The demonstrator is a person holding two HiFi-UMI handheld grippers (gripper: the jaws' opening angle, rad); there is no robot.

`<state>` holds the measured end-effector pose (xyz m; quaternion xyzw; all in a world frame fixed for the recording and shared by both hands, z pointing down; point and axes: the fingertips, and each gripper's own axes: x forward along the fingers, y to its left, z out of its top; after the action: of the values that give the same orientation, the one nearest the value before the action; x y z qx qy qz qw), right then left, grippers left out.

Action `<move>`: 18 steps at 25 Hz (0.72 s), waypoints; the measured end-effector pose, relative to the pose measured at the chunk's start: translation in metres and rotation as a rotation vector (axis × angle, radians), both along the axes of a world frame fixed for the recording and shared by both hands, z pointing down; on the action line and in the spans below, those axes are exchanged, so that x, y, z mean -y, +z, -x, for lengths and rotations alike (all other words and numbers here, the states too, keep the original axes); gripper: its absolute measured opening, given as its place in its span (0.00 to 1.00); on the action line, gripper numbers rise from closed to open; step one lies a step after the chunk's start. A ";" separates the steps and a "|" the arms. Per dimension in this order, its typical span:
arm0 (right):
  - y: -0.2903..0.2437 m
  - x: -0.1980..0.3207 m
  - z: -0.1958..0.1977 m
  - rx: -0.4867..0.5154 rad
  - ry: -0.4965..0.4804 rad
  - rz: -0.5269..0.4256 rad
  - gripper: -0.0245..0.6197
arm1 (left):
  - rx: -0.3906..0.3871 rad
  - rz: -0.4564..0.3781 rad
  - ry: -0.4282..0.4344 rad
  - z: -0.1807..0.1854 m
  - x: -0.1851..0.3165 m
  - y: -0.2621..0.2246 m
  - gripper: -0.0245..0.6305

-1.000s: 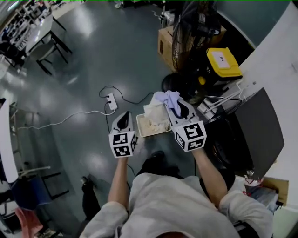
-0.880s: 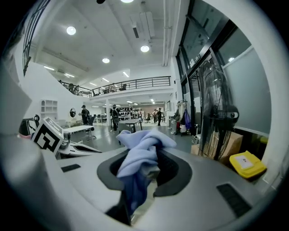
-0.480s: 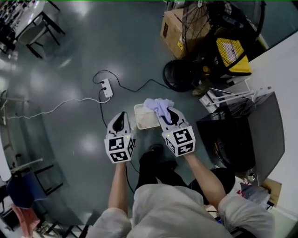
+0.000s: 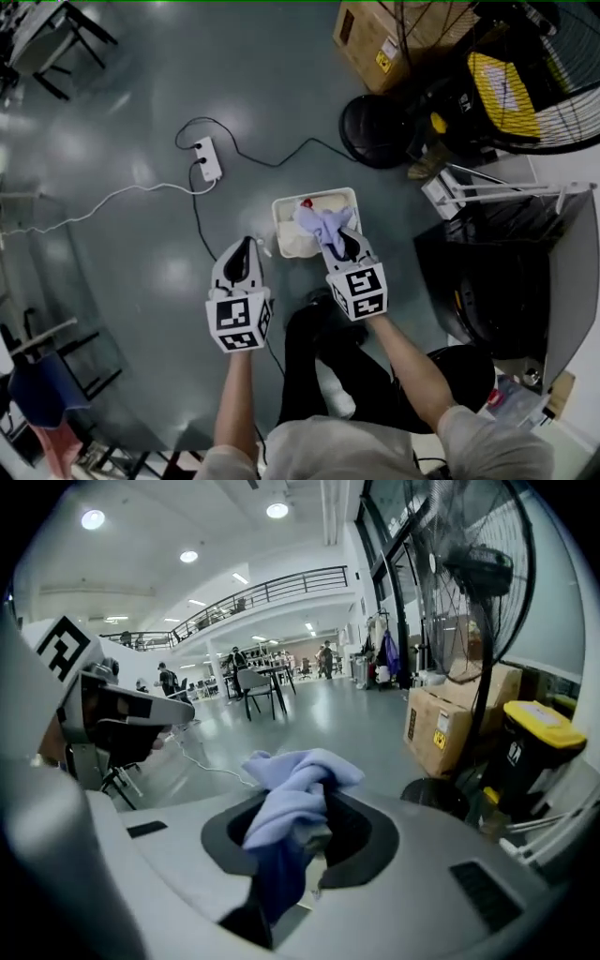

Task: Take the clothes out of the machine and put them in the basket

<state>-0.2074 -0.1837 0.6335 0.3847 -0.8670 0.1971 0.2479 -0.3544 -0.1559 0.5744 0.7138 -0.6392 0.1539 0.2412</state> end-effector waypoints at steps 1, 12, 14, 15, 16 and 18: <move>0.020 0.002 0.000 -0.004 0.009 0.011 0.21 | 0.000 0.004 0.006 0.000 0.002 0.014 0.06; 0.248 0.005 0.003 -0.082 0.024 0.127 0.21 | -0.004 0.053 0.021 -0.003 0.002 0.168 0.06; 0.283 0.005 0.007 -0.090 0.027 0.140 0.21 | -0.001 0.063 0.018 0.001 0.000 0.190 0.06; 0.300 0.005 0.010 -0.095 0.025 0.146 0.22 | -0.001 0.069 0.015 0.003 -0.002 0.201 0.06; 0.316 0.005 0.013 -0.101 0.022 0.150 0.22 | 0.000 0.074 0.010 0.004 -0.004 0.211 0.06; 0.347 0.005 0.017 -0.113 0.021 0.163 0.22 | 0.004 0.084 0.008 0.005 -0.010 0.228 0.06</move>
<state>-0.2243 -0.1886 0.9805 0.3830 -0.8285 0.2476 0.3248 -0.3594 -0.1456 0.8024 0.7052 -0.6299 0.1831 0.2691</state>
